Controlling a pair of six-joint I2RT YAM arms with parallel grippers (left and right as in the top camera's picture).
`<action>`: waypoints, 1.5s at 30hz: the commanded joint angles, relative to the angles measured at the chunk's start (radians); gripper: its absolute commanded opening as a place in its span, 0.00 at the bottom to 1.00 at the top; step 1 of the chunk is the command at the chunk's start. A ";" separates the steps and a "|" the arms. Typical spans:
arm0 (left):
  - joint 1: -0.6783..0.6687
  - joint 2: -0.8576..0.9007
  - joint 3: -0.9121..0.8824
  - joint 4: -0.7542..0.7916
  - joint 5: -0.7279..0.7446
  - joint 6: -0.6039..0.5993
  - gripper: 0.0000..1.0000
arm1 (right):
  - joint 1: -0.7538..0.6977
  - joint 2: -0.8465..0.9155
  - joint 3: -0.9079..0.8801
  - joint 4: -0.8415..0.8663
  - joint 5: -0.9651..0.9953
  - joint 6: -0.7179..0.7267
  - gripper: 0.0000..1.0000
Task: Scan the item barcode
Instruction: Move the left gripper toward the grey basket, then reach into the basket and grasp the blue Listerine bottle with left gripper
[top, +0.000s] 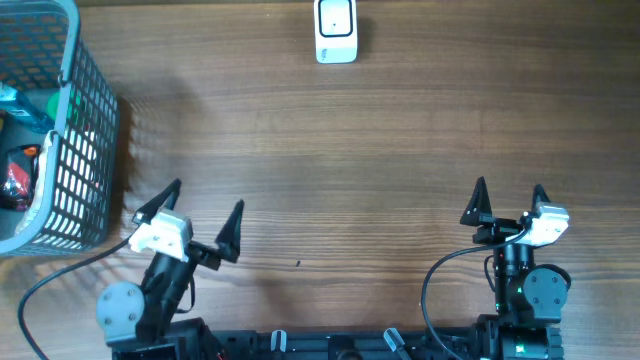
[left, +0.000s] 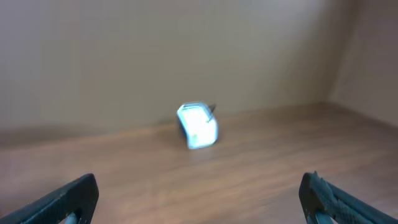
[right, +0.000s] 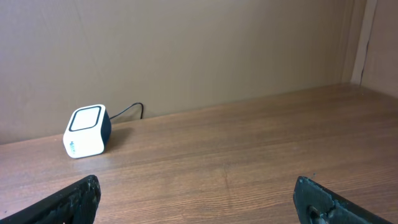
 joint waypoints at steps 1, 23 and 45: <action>-0.004 0.006 0.029 0.106 0.155 -0.218 1.00 | 0.003 -0.005 -0.001 0.001 -0.017 -0.019 1.00; 0.039 0.919 1.053 -0.529 -0.228 -0.279 1.00 | 0.003 -0.005 -0.001 0.001 -0.017 -0.019 1.00; 0.453 1.474 1.674 -0.874 -0.608 -0.534 1.00 | 0.003 -0.005 -0.001 0.001 -0.017 -0.019 1.00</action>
